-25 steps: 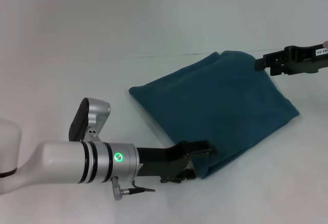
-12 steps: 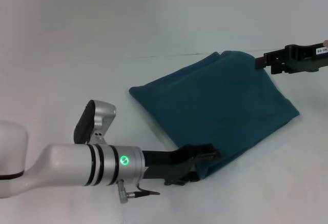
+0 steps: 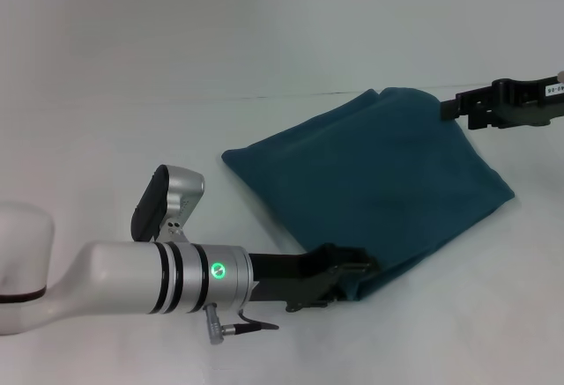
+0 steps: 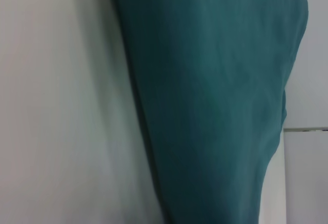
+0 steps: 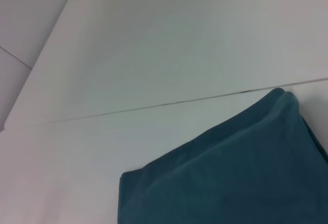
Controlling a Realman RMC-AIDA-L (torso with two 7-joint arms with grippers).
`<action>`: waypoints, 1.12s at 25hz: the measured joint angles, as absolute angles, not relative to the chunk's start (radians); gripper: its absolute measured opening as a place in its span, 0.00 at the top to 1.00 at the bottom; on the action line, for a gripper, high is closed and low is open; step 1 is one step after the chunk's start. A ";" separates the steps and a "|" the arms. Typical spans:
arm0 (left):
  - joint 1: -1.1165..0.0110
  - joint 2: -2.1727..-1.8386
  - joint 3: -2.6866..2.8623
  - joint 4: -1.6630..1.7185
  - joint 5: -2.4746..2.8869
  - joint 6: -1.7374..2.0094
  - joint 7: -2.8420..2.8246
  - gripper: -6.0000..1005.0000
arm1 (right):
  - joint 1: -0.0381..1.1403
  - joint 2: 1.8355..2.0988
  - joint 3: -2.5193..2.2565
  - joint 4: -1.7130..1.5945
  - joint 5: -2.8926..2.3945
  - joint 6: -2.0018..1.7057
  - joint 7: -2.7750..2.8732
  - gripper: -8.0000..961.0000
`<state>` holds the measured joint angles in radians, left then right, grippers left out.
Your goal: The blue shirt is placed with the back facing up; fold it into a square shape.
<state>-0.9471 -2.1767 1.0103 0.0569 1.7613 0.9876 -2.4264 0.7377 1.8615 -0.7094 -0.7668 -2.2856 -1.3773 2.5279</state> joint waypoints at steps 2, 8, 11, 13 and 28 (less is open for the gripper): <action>-0.946 -2.177 1.012 0.058 1.761 0.988 -2.428 0.23 | 0.738 1.861 -0.708 -0.767 -2.286 -1.377 2.528 0.31; -0.945 -2.177 1.015 0.054 1.761 0.988 -2.429 0.35 | 0.738 1.861 -0.709 -0.767 -2.286 -1.376 2.528 0.31; -0.944 -2.177 1.016 0.053 1.763 0.988 -2.429 0.47 | 0.739 1.861 -0.710 -0.767 -2.286 -1.373 2.528 0.31; -0.944 -2.177 1.016 0.053 1.765 0.991 -2.428 0.56 | 0.740 1.861 -0.710 -0.767 -2.286 -1.371 2.528 0.32; -0.791 -2.163 1.021 0.188 1.781 1.101 -2.448 0.96 | 0.736 1.861 -0.710 -0.756 -2.286 -1.370 2.537 0.32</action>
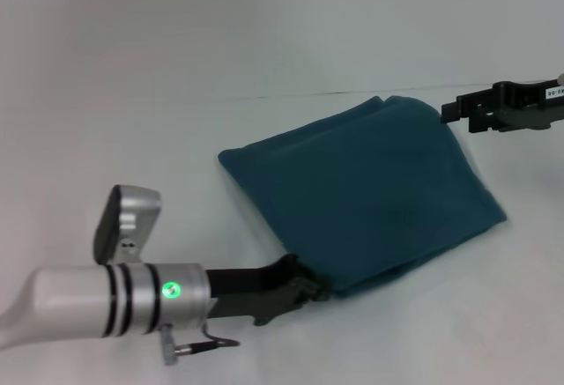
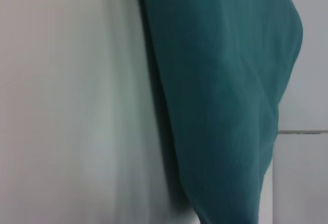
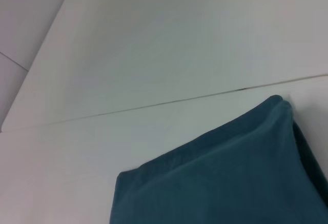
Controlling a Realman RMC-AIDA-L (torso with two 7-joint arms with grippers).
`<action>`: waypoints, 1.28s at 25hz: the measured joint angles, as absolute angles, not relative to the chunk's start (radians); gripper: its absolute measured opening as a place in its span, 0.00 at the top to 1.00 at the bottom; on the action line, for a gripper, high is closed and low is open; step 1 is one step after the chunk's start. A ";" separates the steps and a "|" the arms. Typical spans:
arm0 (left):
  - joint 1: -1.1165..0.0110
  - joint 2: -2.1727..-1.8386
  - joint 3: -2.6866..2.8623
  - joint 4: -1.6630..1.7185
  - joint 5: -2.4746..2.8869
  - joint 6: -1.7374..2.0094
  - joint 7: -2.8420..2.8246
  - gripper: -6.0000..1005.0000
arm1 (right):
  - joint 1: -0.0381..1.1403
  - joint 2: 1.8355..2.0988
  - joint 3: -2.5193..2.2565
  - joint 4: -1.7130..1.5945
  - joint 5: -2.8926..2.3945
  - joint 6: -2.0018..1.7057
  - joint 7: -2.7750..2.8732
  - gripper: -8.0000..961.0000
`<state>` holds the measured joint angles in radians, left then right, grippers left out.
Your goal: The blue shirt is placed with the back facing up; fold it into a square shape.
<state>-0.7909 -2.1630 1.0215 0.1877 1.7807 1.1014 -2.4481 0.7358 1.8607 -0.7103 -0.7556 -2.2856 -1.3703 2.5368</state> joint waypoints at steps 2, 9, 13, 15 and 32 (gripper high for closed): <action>-0.754 -2.159 1.022 0.241 1.802 1.120 -2.477 0.96 | 0.737 1.861 -0.710 -0.755 -2.286 -1.372 2.537 0.32; -0.652 -2.118 1.005 0.382 1.875 1.193 -2.557 0.96 | 0.735 1.861 -0.712 -0.753 -2.286 -1.374 2.542 0.32; -0.646 -2.093 0.976 0.390 1.923 1.209 -2.575 0.96 | 0.735 1.861 -0.712 -0.752 -2.286 -1.377 2.544 0.32; -0.646 -2.088 0.945 0.392 1.964 1.214 -2.582 0.96 | 0.736 1.861 -0.712 -0.749 -2.286 -1.379 2.545 0.32; -0.596 -2.082 0.857 0.453 2.046 1.301 -2.547 0.90 | 0.747 1.861 -0.712 -0.739 -2.286 -1.373 2.545 0.32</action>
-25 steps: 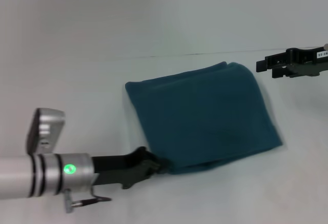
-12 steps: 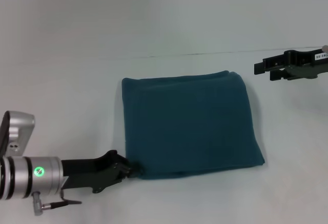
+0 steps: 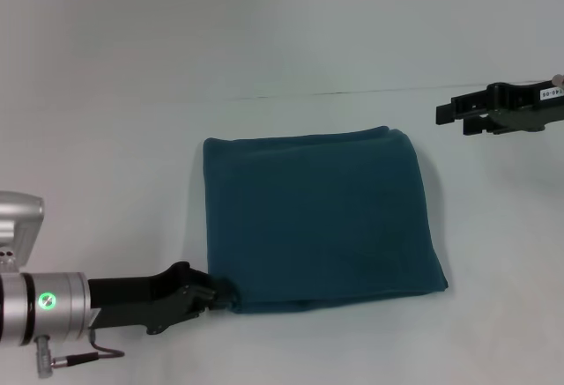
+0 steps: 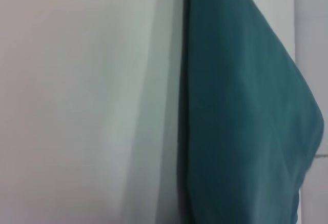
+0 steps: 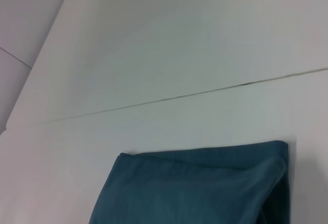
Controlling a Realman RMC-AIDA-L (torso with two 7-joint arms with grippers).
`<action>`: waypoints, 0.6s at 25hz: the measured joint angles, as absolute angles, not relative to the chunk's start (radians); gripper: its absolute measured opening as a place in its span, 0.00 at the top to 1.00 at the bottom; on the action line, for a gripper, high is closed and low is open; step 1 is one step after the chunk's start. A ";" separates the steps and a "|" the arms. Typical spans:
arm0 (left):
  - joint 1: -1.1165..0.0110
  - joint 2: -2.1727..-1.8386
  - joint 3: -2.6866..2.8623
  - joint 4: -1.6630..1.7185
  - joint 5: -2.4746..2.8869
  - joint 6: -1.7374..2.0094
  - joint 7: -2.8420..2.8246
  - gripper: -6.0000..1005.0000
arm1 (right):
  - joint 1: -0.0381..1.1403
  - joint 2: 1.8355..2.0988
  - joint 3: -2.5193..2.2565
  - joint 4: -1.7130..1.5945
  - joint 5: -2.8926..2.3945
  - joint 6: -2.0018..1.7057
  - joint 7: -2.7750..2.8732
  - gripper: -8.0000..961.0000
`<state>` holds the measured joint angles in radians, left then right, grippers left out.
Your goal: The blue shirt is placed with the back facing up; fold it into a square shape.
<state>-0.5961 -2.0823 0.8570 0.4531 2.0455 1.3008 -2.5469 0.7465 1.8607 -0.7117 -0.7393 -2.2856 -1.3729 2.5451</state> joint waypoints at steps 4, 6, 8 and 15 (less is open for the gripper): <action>-0.577 -2.081 0.847 0.475 2.077 1.310 -2.558 0.89 | 0.747 1.861 -0.711 -0.739 -2.286 -1.373 2.545 0.31; -0.551 -2.078 0.822 0.502 2.109 1.315 -2.567 0.88 | 0.744 1.861 -0.708 -0.739 -2.286 -1.375 2.545 0.31; -0.516 -2.077 0.796 0.548 2.134 1.327 -2.575 0.84 | 0.742 1.861 -0.705 -0.739 -2.286 -1.377 2.545 0.31; -0.449 -2.088 0.712 0.753 2.082 1.576 -2.379 0.59 | 0.735 1.867 -0.701 -0.750 -2.268 -1.445 2.464 0.31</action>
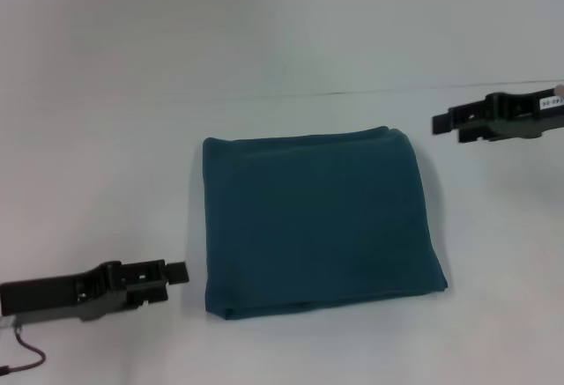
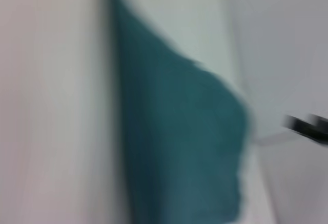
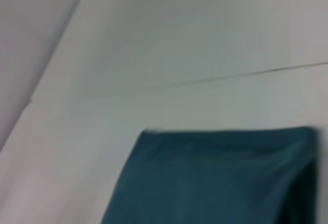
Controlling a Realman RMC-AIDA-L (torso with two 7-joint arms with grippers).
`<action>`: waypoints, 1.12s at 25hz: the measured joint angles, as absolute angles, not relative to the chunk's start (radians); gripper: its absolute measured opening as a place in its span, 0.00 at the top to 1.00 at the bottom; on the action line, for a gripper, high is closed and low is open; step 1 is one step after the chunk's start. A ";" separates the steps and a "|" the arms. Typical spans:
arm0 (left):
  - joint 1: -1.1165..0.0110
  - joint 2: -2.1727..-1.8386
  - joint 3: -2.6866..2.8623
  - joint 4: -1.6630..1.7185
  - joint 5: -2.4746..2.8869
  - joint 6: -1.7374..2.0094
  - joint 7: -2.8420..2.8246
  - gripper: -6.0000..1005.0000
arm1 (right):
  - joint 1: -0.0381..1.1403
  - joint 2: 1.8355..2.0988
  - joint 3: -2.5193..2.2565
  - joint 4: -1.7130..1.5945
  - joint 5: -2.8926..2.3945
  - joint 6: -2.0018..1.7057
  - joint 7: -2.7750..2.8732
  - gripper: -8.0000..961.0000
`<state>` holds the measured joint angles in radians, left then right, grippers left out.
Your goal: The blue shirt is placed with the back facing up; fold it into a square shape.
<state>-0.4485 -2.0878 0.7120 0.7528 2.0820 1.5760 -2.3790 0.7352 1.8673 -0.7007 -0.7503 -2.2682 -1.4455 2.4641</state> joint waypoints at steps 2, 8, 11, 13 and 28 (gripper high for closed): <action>-0.456 -2.084 0.691 0.786 2.069 1.667 -2.294 0.50 | 0.736 1.869 -0.700 -0.753 -2.255 -1.508 2.385 0.32; -0.495 -2.061 0.685 0.805 2.068 1.758 -2.176 0.22 | 0.739 1.896 -0.732 -0.778 -2.258 -1.688 2.120 0.32; -0.512 -2.058 0.690 0.804 2.070 1.777 -2.137 0.19 | 0.724 1.933 -0.733 -0.792 -2.255 -1.700 2.049 0.32; -0.520 -2.057 0.700 0.800 2.072 1.797 -2.084 0.19 | 0.716 1.956 -0.729 -0.795 -2.252 -1.704 2.009 0.32; -0.533 -2.066 0.748 0.794 2.138 1.771 -1.973 0.19 | 0.696 2.078 -0.767 -0.740 -2.252 -1.680 1.889 0.32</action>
<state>-0.5327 -2.0662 0.7484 0.7943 2.1383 1.7710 -1.9728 0.6955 2.0783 -0.7668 -0.7403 -2.2521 -1.6799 1.8892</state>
